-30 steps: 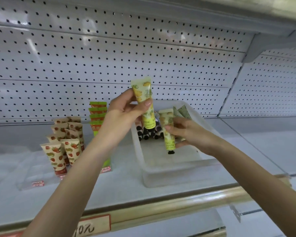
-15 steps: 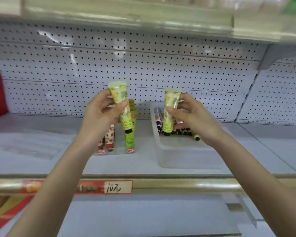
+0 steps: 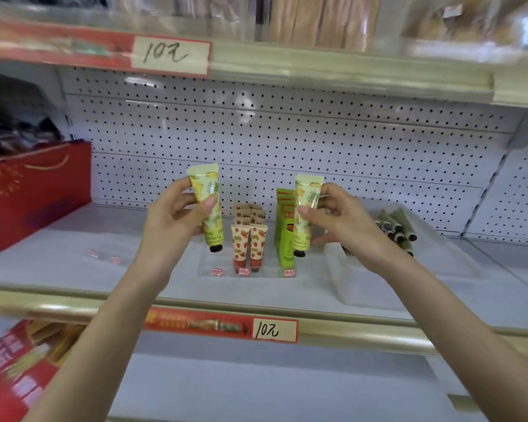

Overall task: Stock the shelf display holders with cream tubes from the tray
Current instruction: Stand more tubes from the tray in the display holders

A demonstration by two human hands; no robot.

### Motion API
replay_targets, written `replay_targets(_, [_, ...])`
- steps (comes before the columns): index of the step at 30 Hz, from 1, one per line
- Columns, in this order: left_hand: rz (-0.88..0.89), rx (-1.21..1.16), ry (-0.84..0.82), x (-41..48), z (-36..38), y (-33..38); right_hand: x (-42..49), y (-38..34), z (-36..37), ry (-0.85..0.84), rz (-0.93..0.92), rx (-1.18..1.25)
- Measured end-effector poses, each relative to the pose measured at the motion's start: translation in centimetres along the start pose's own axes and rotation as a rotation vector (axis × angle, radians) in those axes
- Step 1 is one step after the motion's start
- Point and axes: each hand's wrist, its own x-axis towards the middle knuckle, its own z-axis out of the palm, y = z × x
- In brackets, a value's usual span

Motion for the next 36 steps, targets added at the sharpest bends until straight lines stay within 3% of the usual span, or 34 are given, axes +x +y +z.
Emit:
replay_targets(18, [-0.007, 0.136, -0.042, 11.0, -22.6, -3.6, 10.5, -2.1, 21.0, 0.017, 0.026, -0.026])
replay_targets(36, [-0.091, 0.119, 0.002, 19.2, -25.4, -10.5, 21.1, 3.7, 28.1, -0.060, 0.097, -0.010])
